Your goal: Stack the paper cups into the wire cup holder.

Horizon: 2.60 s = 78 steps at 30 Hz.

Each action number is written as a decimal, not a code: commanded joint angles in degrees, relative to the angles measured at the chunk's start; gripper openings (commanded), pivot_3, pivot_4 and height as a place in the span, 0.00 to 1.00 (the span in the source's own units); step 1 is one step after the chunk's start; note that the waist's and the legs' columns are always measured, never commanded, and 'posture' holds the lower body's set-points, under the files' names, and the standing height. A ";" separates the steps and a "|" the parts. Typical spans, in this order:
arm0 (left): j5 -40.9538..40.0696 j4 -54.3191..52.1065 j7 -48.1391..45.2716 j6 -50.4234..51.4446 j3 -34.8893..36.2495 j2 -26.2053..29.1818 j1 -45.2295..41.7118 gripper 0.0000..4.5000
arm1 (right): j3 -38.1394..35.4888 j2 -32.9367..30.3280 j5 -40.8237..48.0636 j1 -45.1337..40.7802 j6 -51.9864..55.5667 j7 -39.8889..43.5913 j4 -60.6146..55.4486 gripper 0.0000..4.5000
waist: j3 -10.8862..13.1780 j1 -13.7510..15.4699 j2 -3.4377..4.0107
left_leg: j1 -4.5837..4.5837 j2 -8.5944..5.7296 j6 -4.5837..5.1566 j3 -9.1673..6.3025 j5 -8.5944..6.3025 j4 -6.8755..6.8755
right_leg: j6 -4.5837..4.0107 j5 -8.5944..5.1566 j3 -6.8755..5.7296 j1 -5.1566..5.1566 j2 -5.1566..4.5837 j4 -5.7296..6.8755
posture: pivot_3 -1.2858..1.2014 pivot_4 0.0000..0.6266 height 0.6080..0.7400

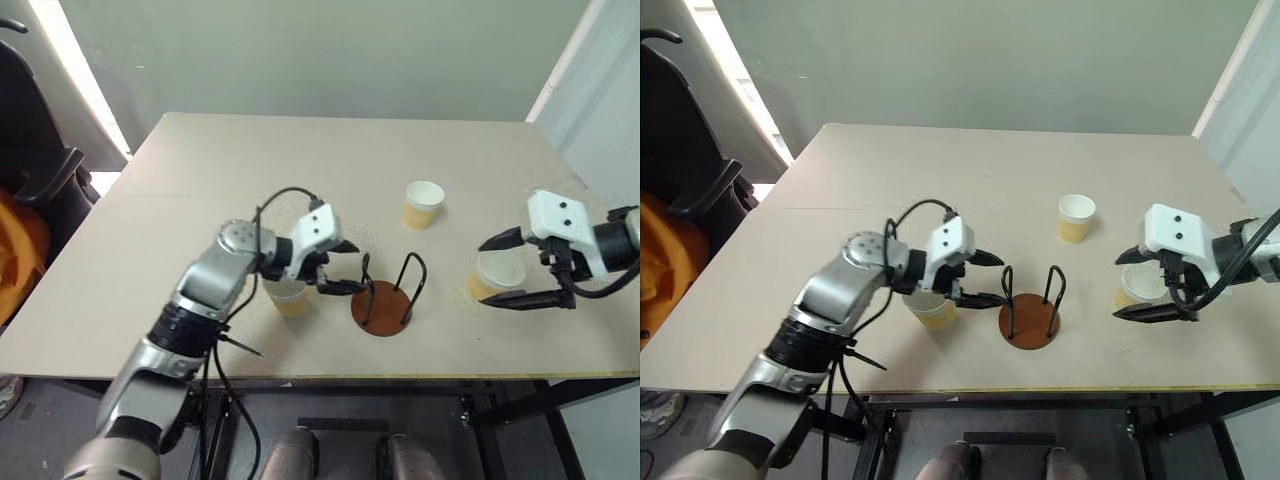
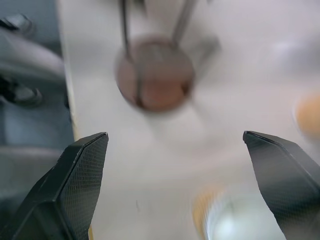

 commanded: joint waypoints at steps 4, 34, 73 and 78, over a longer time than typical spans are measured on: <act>-5.40 -6.27 -6.46 -0.70 7.18 9.15 -3.23 0.91 | 0.27 -0.53 -3.27 1.52 -2.30 -1.00 2.63 1.00 | 0.00 -0.10 0.01 | -0.01 0.01 0.04 0.01 -0.06 -0.02 | 0.00 0.00 0.00 0.00 0.01 -0.11 | 0.52 0.24 1.00; -16.12 -13.52 -6.48 7.31 10.22 18.39 -5.41 0.92 | 9.83 11.18 -20.19 -3.17 -8.11 -8.00 13.97 0.18 | 0.02 -0.36 0.08 | -0.01 0.08 -0.04 -0.09 -0.41 -0.07 | -0.23 0.04 -0.05 0.03 -0.08 -0.32 | 0.52 0.24 1.00; -14.60 -11.86 -2.16 4.60 14.88 23.20 0.60 0.92 | 18.61 21.64 -10.42 -29.88 -15.60 12.51 5.46 0.44 | 0.03 -1.11 0.08 | 0.16 0.20 -0.44 -0.23 -0.19 -0.80 | -0.96 -0.38 -0.15 -0.44 0.04 0.29 | 0.52 0.24 1.00; -11.24 -9.03 0.69 2.75 13.69 21.83 -0.86 0.92 | 18.20 21.43 -12.59 -32.90 -18.35 13.02 11.47 0.82 | 0.03 -1.11 0.08 | 0.20 0.21 -0.47 -0.24 -0.17 -0.83 | -1.04 -0.39 -0.14 -0.44 0.04 0.31 | 0.52 0.24 1.00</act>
